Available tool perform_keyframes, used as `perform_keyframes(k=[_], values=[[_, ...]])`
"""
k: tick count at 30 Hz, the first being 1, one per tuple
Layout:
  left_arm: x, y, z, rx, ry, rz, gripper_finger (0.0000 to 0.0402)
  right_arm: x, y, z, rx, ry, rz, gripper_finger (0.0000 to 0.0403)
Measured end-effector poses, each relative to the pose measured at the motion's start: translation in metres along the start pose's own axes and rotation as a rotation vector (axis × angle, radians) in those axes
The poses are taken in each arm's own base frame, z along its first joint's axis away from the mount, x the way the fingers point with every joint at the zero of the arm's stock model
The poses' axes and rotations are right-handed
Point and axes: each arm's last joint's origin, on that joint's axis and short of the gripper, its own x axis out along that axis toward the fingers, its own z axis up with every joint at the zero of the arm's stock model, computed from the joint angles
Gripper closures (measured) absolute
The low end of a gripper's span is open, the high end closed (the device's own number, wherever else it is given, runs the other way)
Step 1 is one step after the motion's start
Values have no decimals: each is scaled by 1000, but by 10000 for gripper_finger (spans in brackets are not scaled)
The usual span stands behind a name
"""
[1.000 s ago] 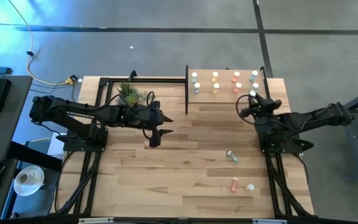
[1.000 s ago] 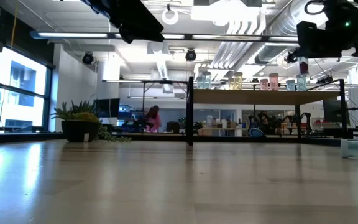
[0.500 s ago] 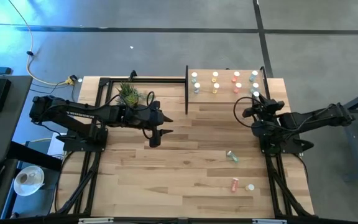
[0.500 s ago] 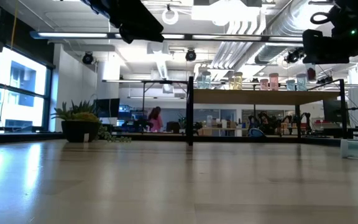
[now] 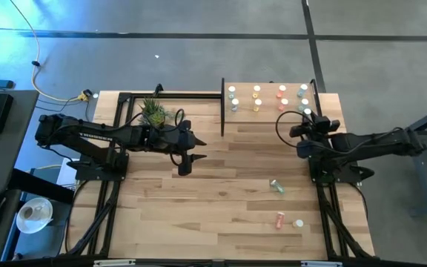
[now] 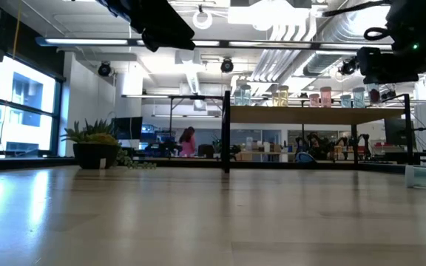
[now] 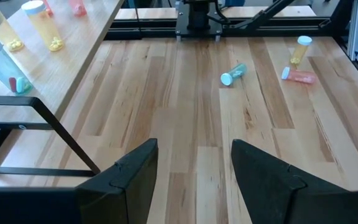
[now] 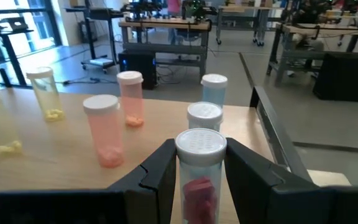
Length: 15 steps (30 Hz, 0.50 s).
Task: Pick and place medicine bottles onto shelf by color
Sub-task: Put the blue pill bottle aligned with the other blue pill bottles on the shelf
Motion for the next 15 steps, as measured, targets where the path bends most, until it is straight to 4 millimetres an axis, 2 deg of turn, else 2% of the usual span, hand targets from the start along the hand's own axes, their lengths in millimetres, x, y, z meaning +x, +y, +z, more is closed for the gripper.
perform_keyframes(k=[15], values=[[0, 0, 0, 0, 1, 0, 209, 8, 3, -3, -21, 29, -70, 290]])
